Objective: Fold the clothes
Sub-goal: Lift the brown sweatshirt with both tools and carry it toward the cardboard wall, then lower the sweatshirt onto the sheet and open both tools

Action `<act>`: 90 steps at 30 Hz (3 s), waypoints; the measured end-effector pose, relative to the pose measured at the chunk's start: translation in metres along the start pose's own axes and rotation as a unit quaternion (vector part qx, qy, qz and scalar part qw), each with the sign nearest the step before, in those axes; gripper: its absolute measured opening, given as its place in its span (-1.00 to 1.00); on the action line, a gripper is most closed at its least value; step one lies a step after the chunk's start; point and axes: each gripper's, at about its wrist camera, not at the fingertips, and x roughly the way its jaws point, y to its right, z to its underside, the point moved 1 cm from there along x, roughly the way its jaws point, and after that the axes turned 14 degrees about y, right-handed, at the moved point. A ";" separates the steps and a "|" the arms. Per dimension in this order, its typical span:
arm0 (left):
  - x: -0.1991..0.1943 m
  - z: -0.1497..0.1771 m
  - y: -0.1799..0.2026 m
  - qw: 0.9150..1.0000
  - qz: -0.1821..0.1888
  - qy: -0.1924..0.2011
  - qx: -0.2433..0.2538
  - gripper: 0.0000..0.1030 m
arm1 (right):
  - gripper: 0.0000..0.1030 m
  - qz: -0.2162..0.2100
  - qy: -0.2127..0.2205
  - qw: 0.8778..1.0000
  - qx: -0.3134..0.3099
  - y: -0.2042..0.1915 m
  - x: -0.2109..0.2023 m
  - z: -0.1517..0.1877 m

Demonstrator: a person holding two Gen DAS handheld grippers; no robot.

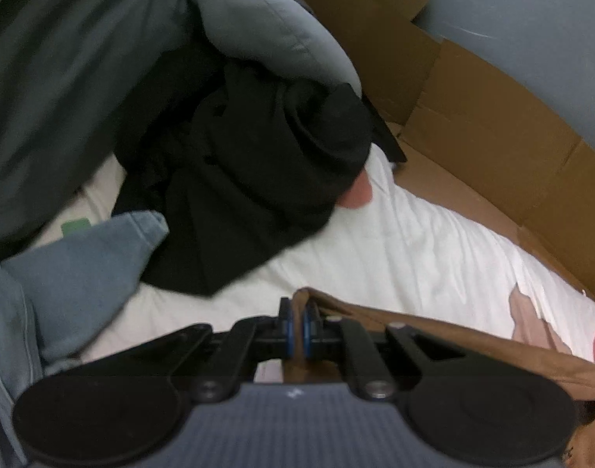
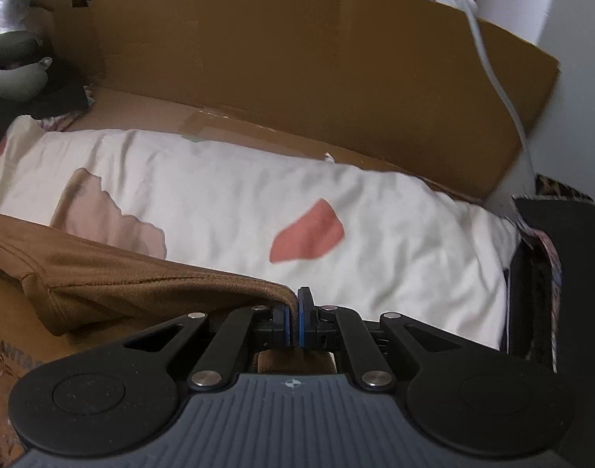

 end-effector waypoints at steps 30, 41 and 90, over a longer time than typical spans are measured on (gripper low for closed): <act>0.096 -0.014 0.045 0.999 0.011 -0.021 0.031 -0.89 | -0.96 0.062 -0.076 0.995 -0.017 0.007 0.106 -0.015; 0.075 -0.011 0.046 0.994 -0.024 -0.039 0.094 -0.28 | -0.22 0.020 -0.081 0.996 -0.019 0.007 0.079 -0.011; 0.083 0.047 0.177 0.989 0.095 -0.067 0.087 -0.40 | 0.15 -0.163 0.033 0.933 -0.320 -0.116 0.100 -0.002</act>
